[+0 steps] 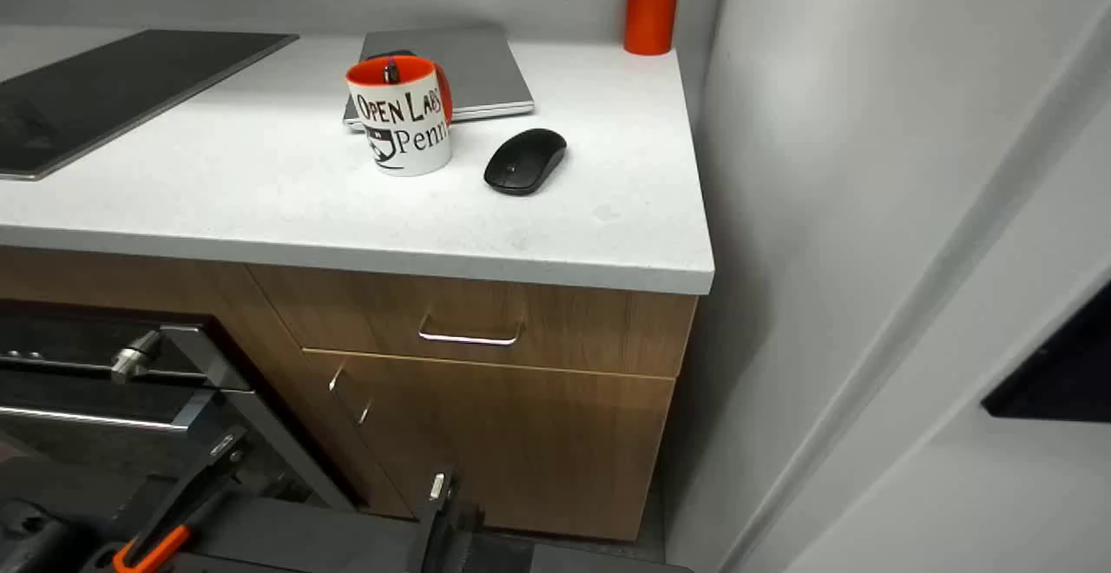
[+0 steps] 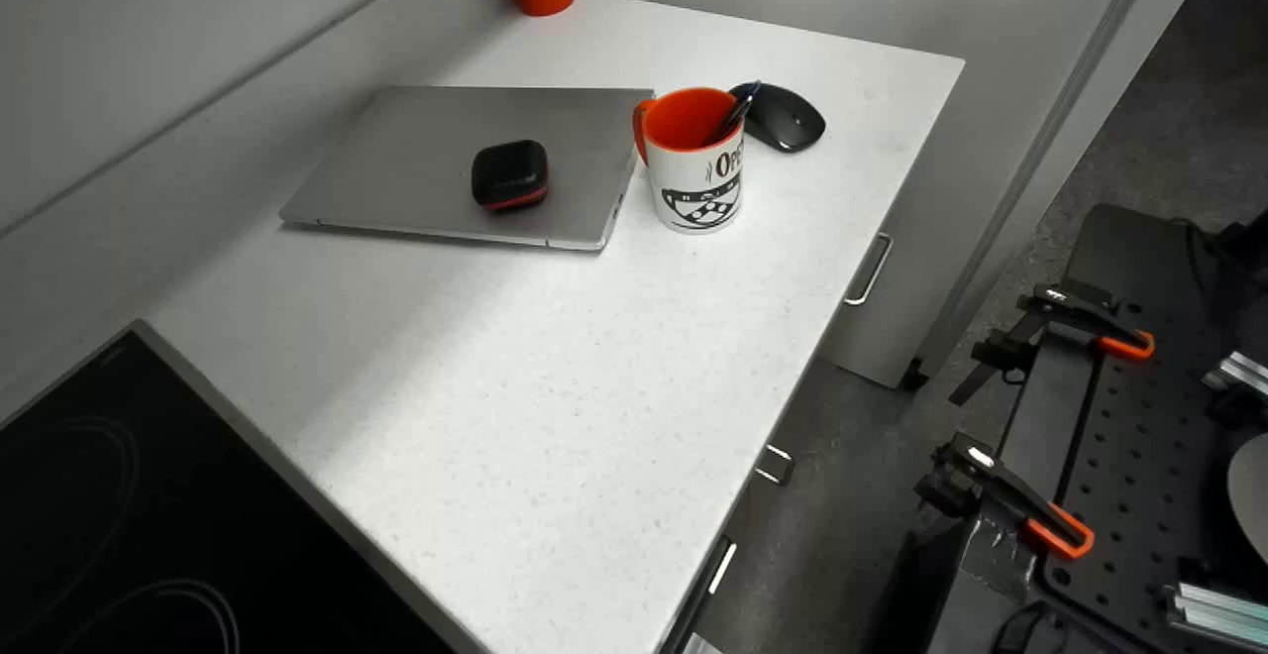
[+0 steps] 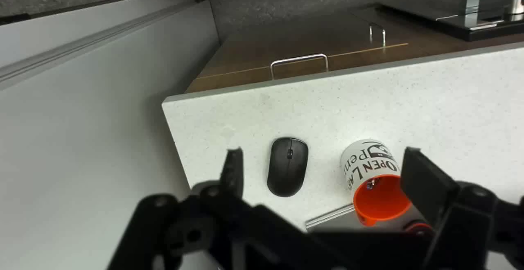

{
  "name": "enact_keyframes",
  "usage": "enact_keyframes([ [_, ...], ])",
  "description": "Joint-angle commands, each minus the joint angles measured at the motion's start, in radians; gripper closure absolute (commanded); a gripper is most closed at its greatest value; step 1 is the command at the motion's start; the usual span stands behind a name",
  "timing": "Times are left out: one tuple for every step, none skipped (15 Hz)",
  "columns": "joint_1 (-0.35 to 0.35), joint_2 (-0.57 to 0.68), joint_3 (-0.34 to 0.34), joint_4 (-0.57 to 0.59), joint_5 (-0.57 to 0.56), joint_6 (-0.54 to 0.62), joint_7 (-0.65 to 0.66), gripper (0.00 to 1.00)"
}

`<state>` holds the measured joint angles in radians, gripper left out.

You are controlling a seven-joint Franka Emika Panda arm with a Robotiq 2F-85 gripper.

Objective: Put the pen on the countertop

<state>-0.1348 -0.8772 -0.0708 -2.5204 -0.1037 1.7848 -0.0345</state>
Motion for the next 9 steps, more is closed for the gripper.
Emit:
enact_keyframes([
  [0.011, 0.001, -0.007, 0.003, -0.006, -0.004, 0.007, 0.0],
  [0.011, 0.001, -0.007, 0.003, -0.006, -0.004, 0.007, 0.0],
  [0.011, 0.001, -0.007, 0.003, -0.006, -0.004, 0.007, 0.0],
  [0.011, 0.001, -0.007, 0.003, -0.006, -0.004, 0.007, 0.0],
  [0.011, 0.001, -0.007, 0.003, -0.006, -0.004, 0.007, 0.0],
  [0.011, 0.001, -0.007, 0.003, -0.006, -0.004, 0.007, 0.0],
  [0.011, 0.001, -0.007, 0.003, -0.006, -0.004, 0.007, 0.0],
  [0.02, 0.003, -0.019, 0.0, 0.012, 0.019, 0.002, 0.0],
  [0.032, 0.017, -0.031, -0.009, 0.033, 0.072, -0.002, 0.0],
])
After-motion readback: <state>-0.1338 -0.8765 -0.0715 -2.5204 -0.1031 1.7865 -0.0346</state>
